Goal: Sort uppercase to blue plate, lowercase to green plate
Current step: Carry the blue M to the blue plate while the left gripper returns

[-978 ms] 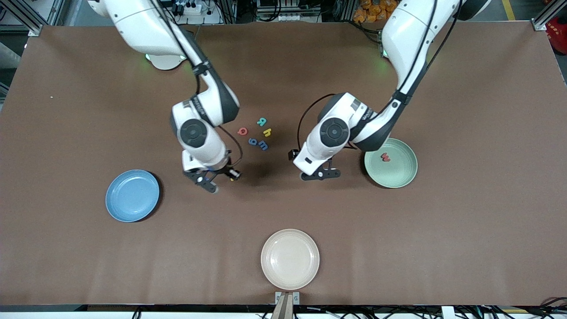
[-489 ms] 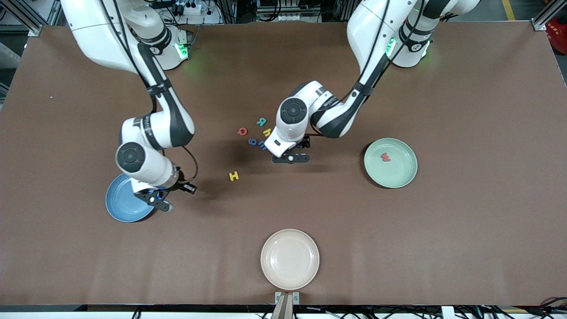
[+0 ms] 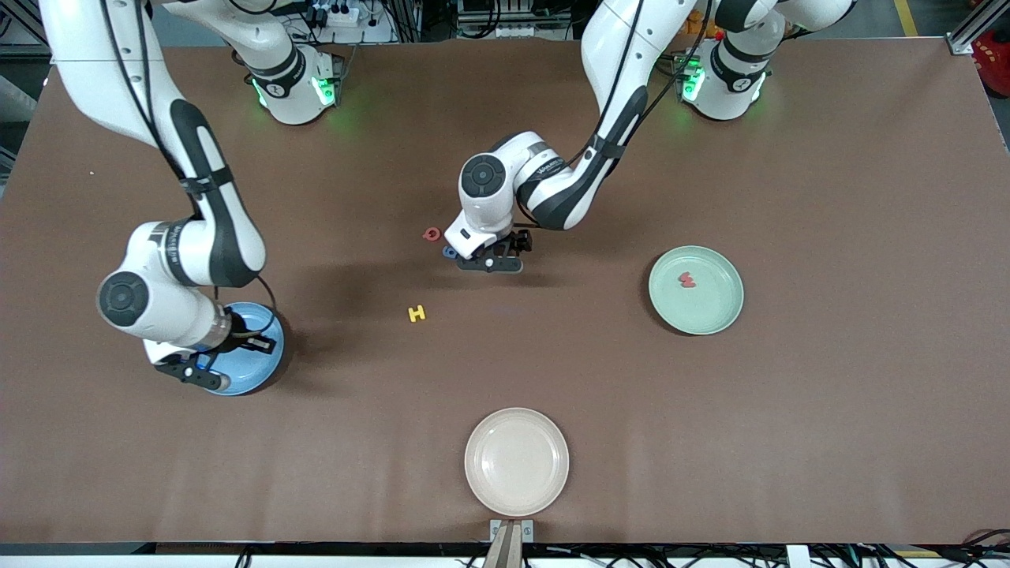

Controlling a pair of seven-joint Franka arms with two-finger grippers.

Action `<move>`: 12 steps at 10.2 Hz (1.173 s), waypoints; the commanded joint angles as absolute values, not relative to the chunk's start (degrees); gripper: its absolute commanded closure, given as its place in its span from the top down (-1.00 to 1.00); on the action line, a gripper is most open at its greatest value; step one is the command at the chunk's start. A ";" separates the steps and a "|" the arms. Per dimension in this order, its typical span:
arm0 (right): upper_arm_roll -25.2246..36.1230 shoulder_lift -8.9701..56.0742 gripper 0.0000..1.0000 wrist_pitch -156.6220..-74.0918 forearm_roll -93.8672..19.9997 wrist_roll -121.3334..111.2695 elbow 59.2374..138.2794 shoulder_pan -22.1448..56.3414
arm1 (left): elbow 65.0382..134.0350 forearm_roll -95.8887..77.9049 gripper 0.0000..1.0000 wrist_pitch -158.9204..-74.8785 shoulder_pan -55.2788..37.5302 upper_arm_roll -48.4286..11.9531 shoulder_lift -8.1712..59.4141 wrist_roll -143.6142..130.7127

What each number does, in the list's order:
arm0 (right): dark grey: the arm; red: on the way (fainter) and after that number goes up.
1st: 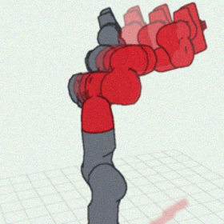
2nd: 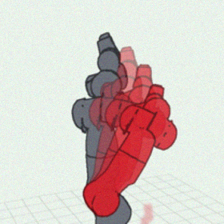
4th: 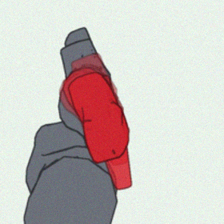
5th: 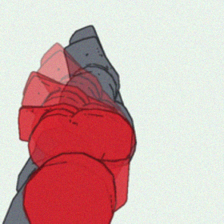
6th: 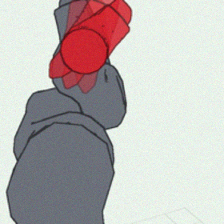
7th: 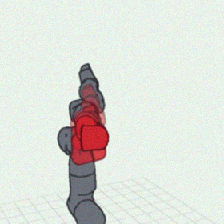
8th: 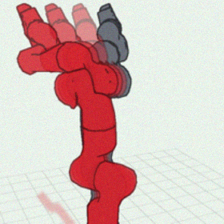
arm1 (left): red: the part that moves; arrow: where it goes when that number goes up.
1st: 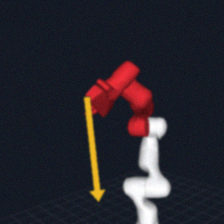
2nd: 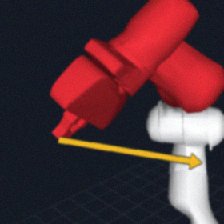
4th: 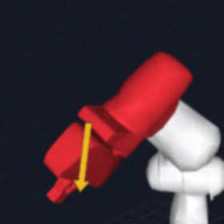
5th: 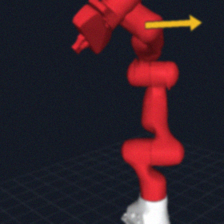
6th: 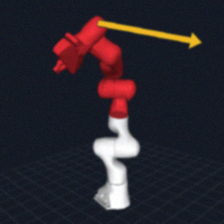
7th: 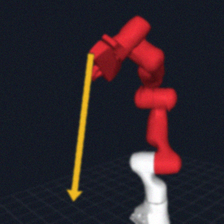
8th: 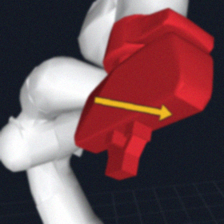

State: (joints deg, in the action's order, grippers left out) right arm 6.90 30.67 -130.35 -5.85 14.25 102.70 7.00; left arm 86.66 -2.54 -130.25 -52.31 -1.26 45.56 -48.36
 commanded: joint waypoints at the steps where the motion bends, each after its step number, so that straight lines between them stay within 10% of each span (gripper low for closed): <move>1: 6.06 30.23 -1.00 -130.08 -3.87 9.60 103.18 3.79 | 81.67 -1.77 1.00 -130.17 -53.43 0.26 47.98 -49.57; 3: 6.06 30.76 -1.00 -130.08 -3.69 5.47 103.10 1.77 | 80.51 5.42 1.00 -131.82 -56.24 1.40 49.12 -50.35; 4: 6.06 30.85 0.20 -130.17 -3.69 4.75 102.92 1.58 | 80.51 7.45 1.00 -133.23 -56.77 1.32 49.91 -50.80; 5: 5.98 30.85 0.99 -130.08 -3.78 4.31 102.92 0.71 | 80.59 9.04 1.00 -133.85 -57.73 1.23 50.62 -50.80; 12: 5.98 30.94 1.00 -130.08 -3.87 4.39 102.83 0.79 | 80.95 12.30 1.00 -136.67 -57.83 1.05 51.24 -48.53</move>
State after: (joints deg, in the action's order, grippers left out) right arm 6.69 31.01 -130.24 -4.61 4.75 102.90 1.52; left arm 82.14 10.59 -136.13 -57.80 0.57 50.51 -49.31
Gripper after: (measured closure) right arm 0.000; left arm 0.000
